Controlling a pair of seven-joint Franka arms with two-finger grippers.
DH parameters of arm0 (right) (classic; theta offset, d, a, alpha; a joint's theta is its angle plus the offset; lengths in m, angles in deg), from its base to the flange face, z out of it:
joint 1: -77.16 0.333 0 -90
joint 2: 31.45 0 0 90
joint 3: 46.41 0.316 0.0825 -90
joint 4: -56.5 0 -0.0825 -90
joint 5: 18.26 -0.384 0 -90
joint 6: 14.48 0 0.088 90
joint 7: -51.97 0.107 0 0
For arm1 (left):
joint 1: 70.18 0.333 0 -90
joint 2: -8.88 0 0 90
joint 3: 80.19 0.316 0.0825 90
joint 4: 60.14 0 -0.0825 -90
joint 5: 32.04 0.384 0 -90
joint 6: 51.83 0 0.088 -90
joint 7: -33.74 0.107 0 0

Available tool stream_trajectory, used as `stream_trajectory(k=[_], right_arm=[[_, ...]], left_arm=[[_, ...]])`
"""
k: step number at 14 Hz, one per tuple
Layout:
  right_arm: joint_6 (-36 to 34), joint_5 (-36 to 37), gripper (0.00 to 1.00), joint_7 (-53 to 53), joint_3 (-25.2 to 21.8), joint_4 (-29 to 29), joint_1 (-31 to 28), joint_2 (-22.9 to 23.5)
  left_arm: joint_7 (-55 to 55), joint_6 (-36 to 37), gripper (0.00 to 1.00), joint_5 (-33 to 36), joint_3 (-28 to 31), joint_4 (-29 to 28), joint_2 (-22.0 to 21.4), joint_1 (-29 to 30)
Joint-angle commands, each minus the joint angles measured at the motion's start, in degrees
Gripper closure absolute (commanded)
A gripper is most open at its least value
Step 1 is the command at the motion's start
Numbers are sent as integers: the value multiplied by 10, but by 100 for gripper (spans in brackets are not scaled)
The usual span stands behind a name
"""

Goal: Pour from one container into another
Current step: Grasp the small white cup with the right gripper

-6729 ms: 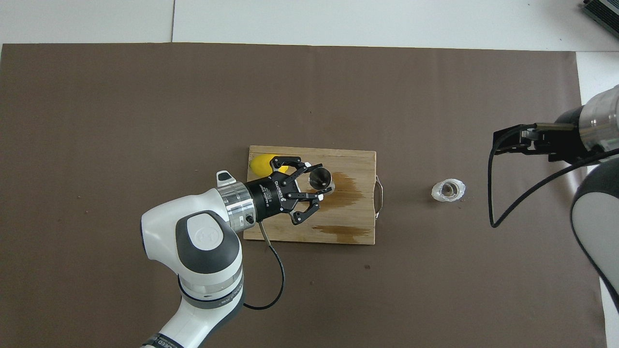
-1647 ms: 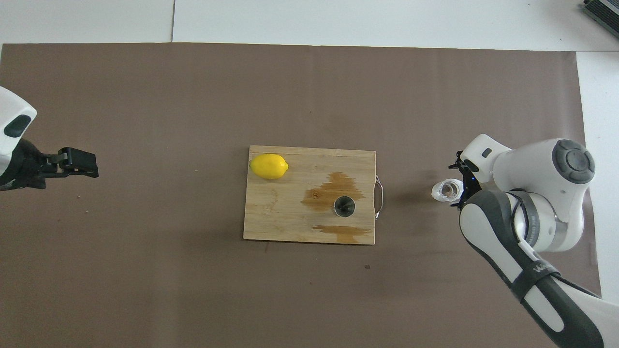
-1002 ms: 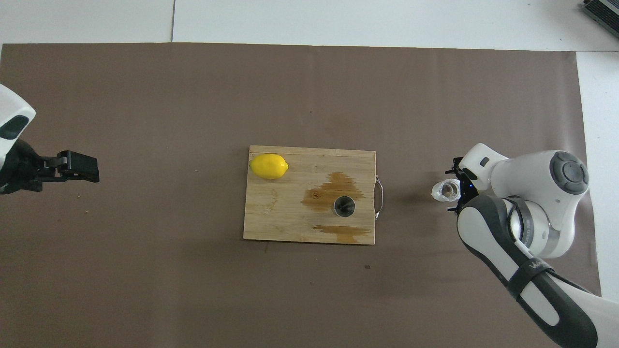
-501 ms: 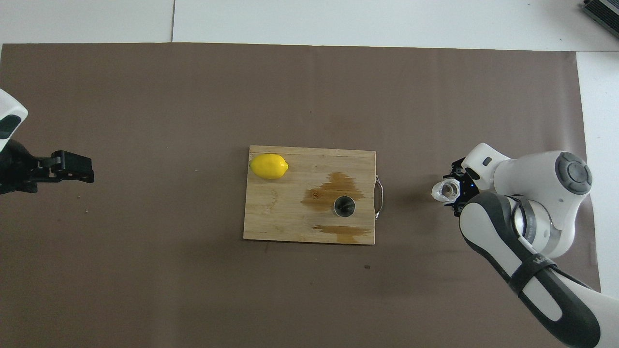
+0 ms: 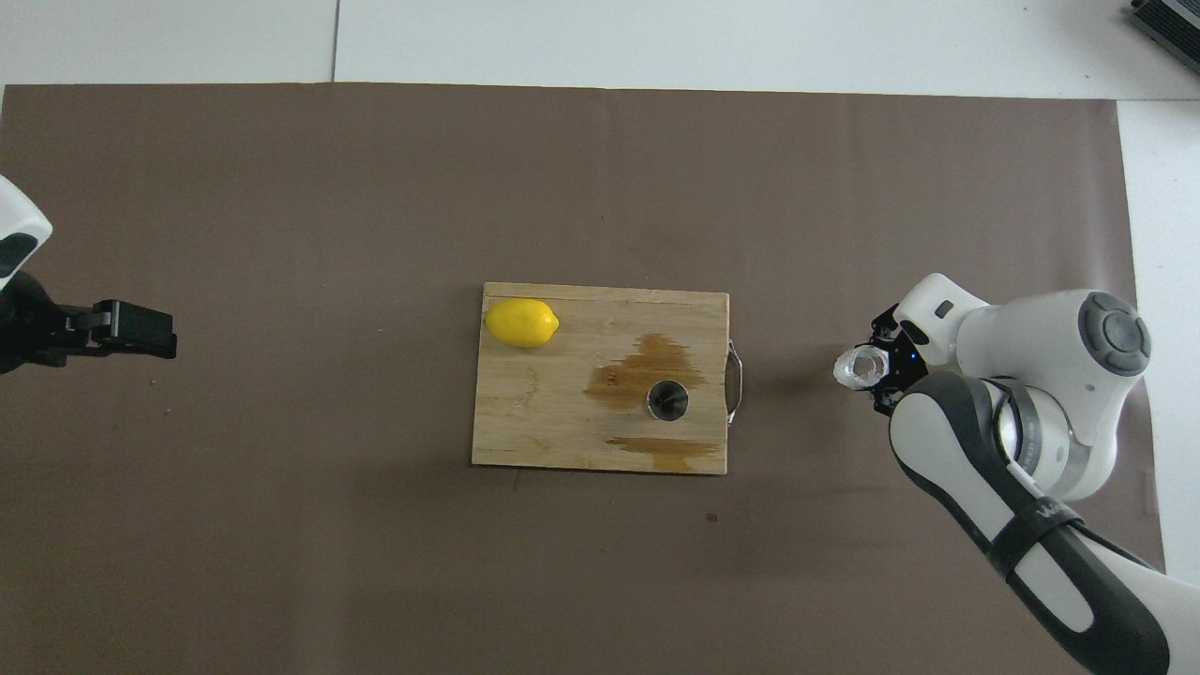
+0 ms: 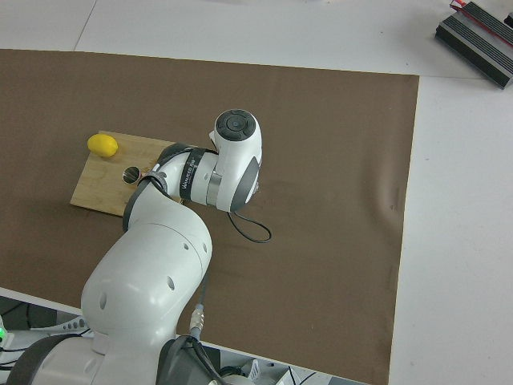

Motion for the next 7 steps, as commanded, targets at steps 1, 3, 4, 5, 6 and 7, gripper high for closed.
stream_trajectory(k=[1,3,4,5,6,7], right_arm=[[-31,-16,100,48,31,-15,1,-23],[-43,-12,100,93,52,-22,1,-28],[-43,-10,100,107,66,-30,1,-28],[-42,-6,100,135,78,-33,2,-28],[-42,-4,100,159,86,-38,13,-28],[-40,9,100,186,85,-41,38,-28]], left_arm=[[16,-1,0,-4,2,6,1,-3],[16,6,0,-4,4,6,-2,-8],[15,6,0,-4,5,6,-2,-8],[16,5,0,-4,5,4,-4,-3],[16,5,0,-4,4,0,-5,-2],[15,5,0,-4,4,0,-5,-2]])
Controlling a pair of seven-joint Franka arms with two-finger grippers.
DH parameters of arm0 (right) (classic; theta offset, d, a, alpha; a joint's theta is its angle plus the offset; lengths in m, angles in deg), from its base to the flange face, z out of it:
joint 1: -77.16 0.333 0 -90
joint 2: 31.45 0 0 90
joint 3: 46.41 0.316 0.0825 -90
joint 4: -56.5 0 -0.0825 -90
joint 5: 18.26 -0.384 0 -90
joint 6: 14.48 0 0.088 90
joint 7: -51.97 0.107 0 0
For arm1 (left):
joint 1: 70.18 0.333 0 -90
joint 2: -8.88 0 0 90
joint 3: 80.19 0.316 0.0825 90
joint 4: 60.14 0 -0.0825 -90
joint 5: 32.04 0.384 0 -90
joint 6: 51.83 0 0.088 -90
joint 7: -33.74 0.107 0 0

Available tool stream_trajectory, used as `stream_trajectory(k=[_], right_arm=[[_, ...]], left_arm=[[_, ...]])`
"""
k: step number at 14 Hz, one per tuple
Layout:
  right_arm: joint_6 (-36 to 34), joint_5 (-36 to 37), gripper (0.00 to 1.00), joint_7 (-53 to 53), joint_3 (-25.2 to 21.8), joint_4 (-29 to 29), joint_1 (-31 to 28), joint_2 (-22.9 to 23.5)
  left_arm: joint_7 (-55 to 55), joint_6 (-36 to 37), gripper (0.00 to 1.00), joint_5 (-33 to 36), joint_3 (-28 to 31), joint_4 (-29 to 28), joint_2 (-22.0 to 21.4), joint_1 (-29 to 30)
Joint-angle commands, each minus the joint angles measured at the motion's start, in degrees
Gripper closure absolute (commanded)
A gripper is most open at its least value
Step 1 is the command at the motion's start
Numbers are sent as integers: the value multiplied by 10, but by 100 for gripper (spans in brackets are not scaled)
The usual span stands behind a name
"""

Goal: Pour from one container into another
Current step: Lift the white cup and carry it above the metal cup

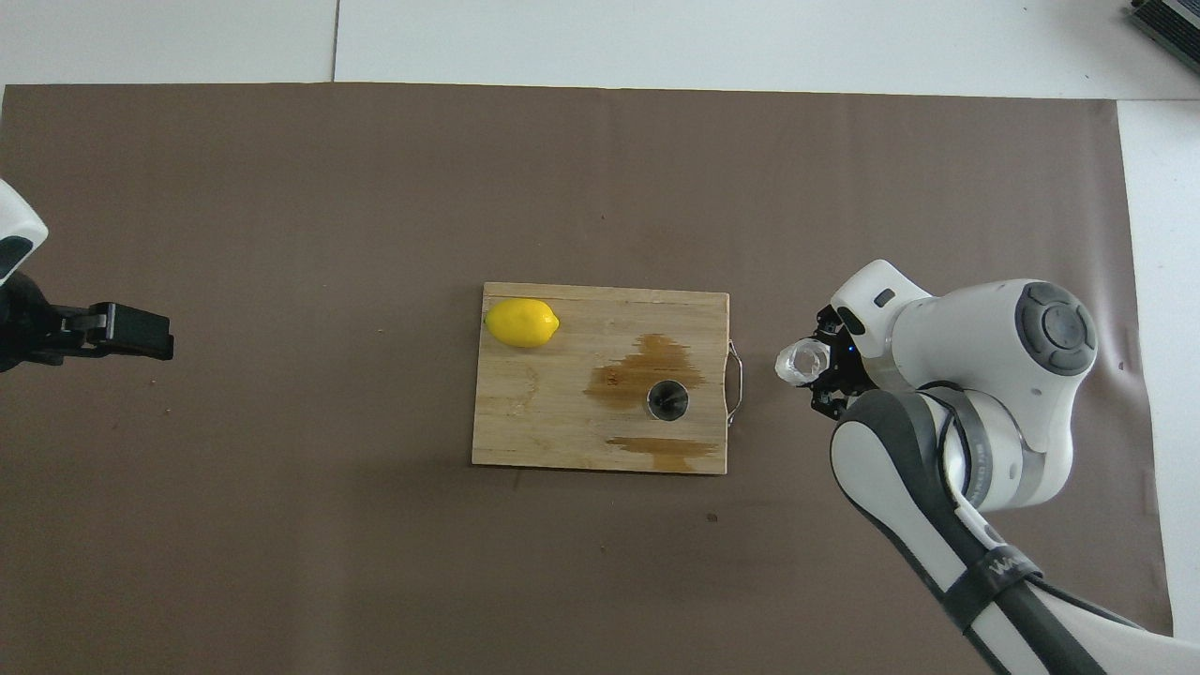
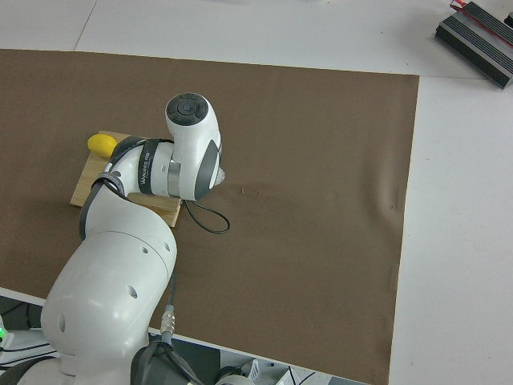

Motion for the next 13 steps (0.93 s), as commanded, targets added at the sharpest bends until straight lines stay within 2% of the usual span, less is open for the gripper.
stream_trajectory(k=[1,3,7,13], right_arm=[[-11,34,100,84,7,-18,34,-4],[-14,92,100,165,8,-32,65,-3],[-17,154,100,262,8,-45,105,-2],[-85,258,100,373,8,-90,155,-1]], left_arm=[[10,3,0,-3,4,0,-5,-1],[9,4,0,-3,4,-1,-5,-1],[9,4,0,-3,4,-1,-5,0],[9,4,0,-3,4,-1,-5,0]])
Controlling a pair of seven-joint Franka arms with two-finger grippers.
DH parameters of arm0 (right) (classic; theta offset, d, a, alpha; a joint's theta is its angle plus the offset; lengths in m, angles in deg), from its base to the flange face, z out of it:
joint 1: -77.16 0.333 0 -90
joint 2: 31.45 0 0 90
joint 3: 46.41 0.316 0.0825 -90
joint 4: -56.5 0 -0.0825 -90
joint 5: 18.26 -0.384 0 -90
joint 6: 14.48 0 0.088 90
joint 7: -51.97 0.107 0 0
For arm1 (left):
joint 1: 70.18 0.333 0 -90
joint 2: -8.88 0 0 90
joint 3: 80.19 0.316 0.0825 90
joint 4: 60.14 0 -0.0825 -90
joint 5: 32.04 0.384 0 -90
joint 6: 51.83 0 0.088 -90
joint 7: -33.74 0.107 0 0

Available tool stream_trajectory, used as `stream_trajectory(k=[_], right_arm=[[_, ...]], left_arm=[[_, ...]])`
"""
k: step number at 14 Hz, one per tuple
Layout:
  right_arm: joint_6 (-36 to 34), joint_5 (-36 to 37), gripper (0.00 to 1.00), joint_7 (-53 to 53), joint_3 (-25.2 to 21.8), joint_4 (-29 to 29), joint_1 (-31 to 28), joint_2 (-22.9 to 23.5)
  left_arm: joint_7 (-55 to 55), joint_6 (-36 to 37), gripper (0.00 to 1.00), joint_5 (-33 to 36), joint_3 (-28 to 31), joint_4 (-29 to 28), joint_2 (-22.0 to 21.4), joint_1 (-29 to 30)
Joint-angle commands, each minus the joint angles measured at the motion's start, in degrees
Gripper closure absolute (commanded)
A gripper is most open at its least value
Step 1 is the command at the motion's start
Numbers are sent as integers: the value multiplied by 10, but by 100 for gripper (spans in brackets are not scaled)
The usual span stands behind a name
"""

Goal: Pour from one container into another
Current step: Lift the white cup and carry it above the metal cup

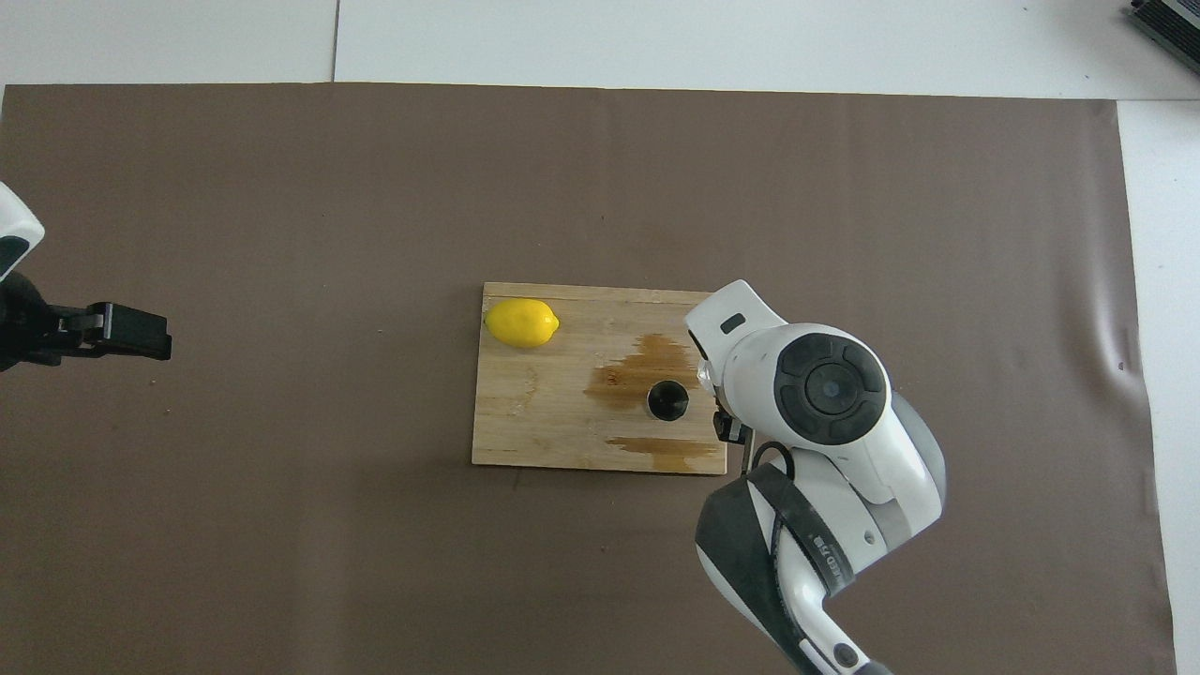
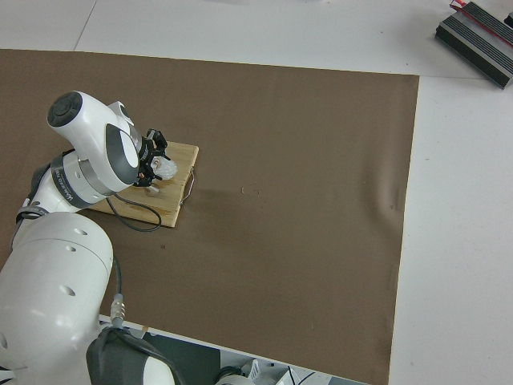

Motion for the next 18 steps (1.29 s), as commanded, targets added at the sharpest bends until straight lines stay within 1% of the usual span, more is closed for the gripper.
stream_trajectory(k=[1,3,6,9,13,15,18], right_arm=[[-32,52,100,44,2,-26,16,0],[-32,84,100,59,2,-34,27,0],[-30,160,100,77,3,-38,51,-2],[-32,200,100,80,3,-31,64,-6],[-28,267,100,81,4,1,69,-27],[-25,295,100,86,4,17,84,-36],[-23,330,100,87,4,26,95,-42]], left_arm=[[9,4,0,-3,3,-1,-5,0],[9,4,0,-3,3,-1,-5,0],[9,4,0,-3,3,-1,-5,0],[9,4,0,-3,3,-1,-5,0],[9,4,0,-3,3,-1,-5,0],[9,4,0,-3,3,-1,-5,0],[9,3,0,-3,3,-1,-5,0]])
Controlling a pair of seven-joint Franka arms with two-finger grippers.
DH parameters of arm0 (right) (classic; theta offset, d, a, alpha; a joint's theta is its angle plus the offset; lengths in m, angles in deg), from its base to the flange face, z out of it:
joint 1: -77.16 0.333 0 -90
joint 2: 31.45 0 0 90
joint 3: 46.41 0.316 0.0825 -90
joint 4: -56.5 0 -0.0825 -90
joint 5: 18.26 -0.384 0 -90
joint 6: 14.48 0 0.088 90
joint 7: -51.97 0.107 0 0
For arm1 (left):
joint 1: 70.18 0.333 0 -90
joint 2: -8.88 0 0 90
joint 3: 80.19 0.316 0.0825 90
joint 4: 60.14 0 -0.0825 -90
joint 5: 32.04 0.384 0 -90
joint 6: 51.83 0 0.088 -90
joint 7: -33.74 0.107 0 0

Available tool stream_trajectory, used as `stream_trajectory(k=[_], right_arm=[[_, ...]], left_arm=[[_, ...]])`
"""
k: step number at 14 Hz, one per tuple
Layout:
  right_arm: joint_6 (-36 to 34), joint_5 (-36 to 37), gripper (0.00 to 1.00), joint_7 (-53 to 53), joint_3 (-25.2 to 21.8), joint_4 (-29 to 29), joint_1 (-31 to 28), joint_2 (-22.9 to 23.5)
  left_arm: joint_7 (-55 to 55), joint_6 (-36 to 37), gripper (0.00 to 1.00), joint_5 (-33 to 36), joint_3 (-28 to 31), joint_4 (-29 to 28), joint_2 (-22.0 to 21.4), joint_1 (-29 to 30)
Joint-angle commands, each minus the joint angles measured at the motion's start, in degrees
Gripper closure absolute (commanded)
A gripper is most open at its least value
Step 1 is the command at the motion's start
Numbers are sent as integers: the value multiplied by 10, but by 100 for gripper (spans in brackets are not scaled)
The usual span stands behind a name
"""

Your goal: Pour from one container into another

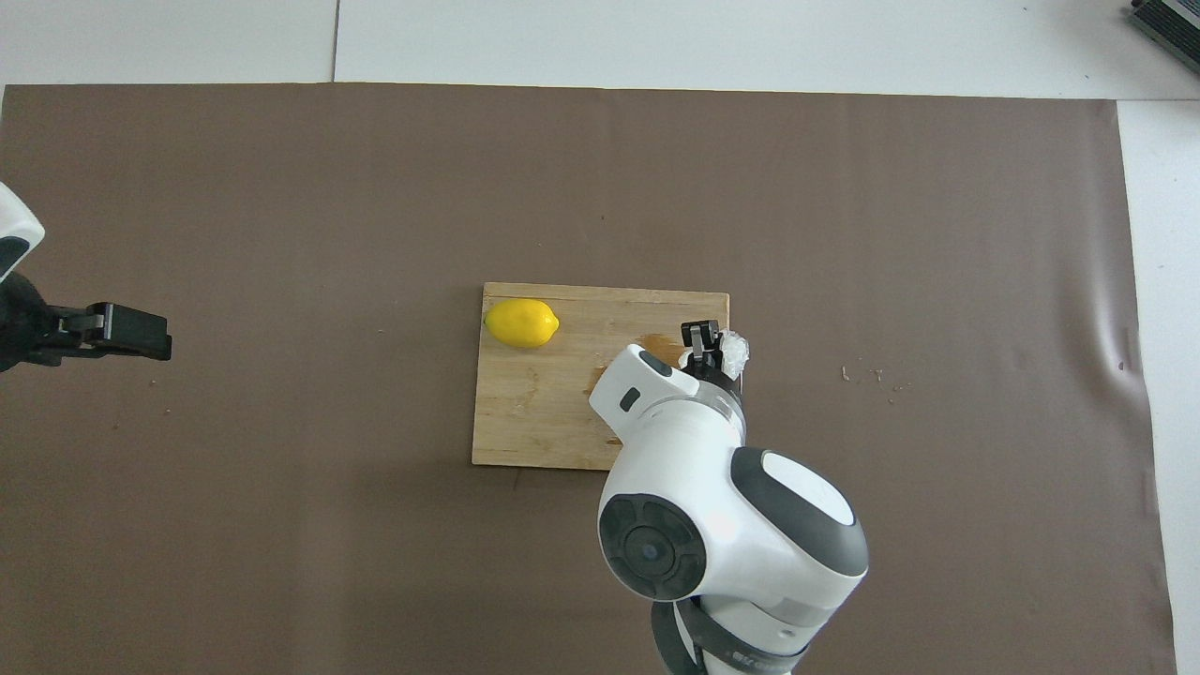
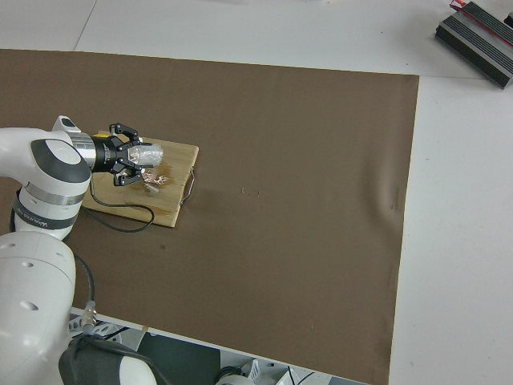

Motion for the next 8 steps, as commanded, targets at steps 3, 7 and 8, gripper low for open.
stream_trajectory(k=[3,7,8], right_arm=[[5,73,100,65,3,39,19,-22],[12,87,100,66,3,45,19,-22],[11,86,100,66,3,45,19,-22]], left_arm=[[9,5,0,-3,3,-1,-5,0],[9,3,0,-3,3,-1,-5,0],[9,4,0,-3,3,-1,-5,0]])
